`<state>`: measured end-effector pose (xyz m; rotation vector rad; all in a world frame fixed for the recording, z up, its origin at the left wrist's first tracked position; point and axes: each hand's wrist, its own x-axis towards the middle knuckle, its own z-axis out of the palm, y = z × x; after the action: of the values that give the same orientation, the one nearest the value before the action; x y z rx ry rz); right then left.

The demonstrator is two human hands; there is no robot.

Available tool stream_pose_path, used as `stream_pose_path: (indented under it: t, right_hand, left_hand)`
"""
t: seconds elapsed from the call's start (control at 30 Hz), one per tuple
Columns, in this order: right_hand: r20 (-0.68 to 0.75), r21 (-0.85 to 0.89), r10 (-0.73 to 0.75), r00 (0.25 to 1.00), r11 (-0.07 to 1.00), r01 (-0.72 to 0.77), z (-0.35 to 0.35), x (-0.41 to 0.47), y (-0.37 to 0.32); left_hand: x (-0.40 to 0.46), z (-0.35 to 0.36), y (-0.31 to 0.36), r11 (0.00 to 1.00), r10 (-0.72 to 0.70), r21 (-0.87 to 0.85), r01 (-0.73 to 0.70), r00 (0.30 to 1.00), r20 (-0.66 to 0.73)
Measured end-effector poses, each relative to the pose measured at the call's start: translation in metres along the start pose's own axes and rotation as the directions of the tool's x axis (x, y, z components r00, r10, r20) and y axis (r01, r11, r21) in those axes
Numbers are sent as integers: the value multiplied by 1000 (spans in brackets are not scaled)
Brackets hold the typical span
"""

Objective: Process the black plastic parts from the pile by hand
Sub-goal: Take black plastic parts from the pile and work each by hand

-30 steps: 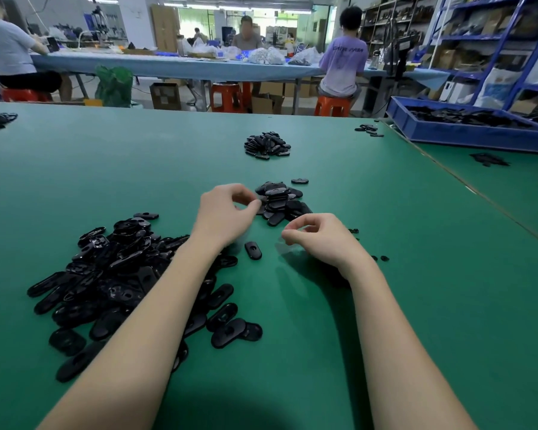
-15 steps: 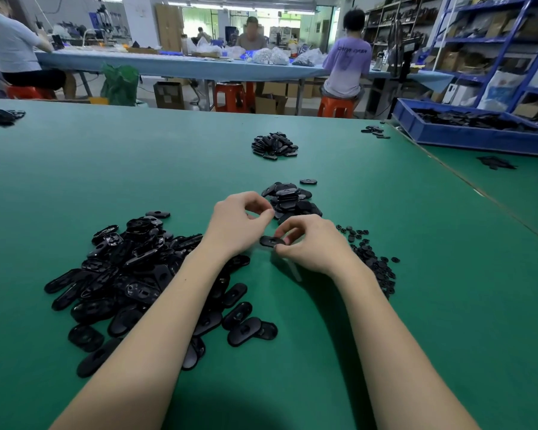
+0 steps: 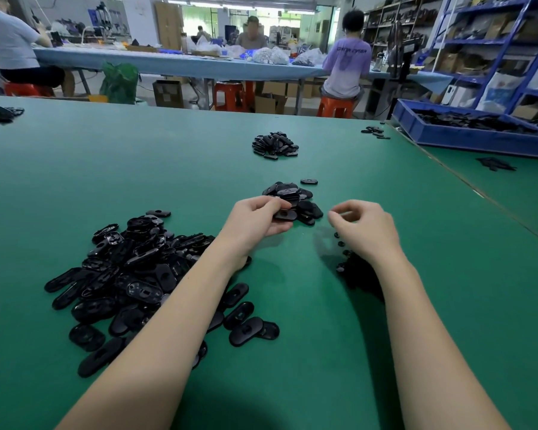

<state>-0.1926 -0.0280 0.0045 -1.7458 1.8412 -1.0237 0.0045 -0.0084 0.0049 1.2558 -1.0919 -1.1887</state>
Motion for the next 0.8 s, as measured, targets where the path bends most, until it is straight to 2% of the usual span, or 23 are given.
stream_pose_path:
  t: [0.1,0.27,0.43,0.57,0.67,0.73,0.8]
  right_hand:
    - [-33,-104,104,994,989,-106,-6,0,15]
    - [-5,-224,167,986,961,-164,1,-2,14]
    - [-48,-266,178,983,946,-185,9,-3,10]
    - [-35,-304,131,991,943,-135,12,-4,10]
    - [-37,-179,82,996,980,-87,14,-4,8]
    - [-19,52,66,998,997,-65,14,-1,5]
    - [12,248,68,998,966,-69,14,-1,-1]
  left_hand:
    - [4,0,0,999,-39,-38,39,999,-6]
    - [0,2,2,990,-87,-108,88,996,15]
    - [-1,2,3,986,-99,-134,101,995,21]
    - [-1,1,4,980,-104,-167,107,994,28]
    - [0,1,4,974,-114,-195,118,993,34]
    - [0,2,4,971,-121,-202,127,992,42]
    - [0,4,3,971,-120,-201,127,992,46]
